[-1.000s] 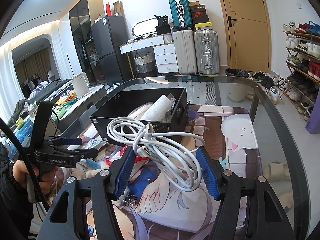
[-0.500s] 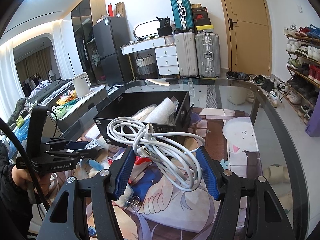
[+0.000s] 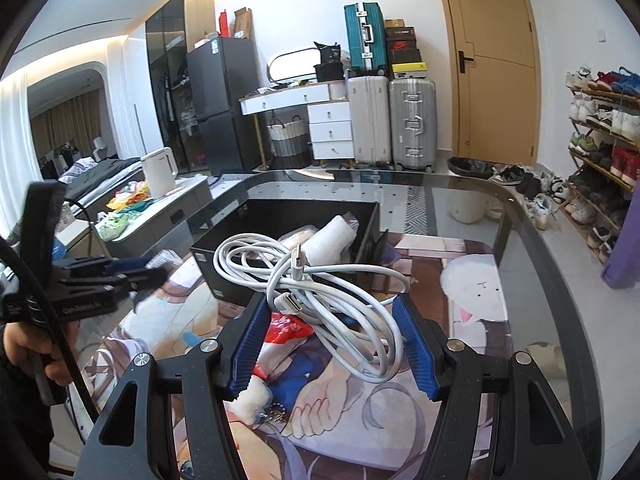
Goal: Organize soft objects
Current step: 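Carry the sachet and cable over the black box with both grippers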
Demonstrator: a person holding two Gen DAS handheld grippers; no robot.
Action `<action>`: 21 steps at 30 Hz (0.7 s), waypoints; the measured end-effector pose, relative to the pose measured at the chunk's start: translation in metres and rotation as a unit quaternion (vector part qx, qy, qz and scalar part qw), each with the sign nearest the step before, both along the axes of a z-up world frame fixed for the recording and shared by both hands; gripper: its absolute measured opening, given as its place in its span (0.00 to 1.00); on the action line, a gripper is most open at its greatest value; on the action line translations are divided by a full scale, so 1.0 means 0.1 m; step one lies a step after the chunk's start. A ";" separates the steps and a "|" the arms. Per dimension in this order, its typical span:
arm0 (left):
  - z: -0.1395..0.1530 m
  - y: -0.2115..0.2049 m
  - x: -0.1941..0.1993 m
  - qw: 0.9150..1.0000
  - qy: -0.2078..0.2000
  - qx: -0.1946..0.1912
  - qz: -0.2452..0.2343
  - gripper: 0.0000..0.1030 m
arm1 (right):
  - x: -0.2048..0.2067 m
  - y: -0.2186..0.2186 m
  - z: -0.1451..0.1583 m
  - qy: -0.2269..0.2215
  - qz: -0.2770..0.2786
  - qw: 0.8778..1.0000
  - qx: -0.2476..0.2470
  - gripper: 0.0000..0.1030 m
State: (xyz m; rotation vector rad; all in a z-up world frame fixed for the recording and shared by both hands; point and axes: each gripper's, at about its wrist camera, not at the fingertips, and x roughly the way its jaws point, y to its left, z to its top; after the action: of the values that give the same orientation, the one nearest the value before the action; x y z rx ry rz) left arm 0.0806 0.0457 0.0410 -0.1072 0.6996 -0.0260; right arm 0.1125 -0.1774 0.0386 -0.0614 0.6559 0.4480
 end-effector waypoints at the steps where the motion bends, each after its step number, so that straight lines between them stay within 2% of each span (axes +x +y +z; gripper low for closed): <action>1: 0.02 0.00 0.00 1.000 -0.003 0.000 -0.001 0.36 | 0.01 -0.01 0.01 0.000 -0.004 1.000 0.000 0.62; 8: 0.18 -0.07 0.13 1.000 -0.019 -0.002 -0.006 0.36 | 0.11 -0.05 0.08 -0.002 -0.025 1.000 -0.009 0.62; 21: 0.27 -0.13 0.45 1.000 -0.026 -0.008 -0.015 0.36 | 0.34 0.07 0.12 -0.008 -0.015 0.999 -0.035 0.62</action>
State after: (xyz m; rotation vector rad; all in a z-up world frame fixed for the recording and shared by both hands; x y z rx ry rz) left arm 0.1253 0.0328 0.0681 -0.1106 0.6482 -0.0623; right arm 0.1467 -0.1699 0.0507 -0.1203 0.6560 0.3956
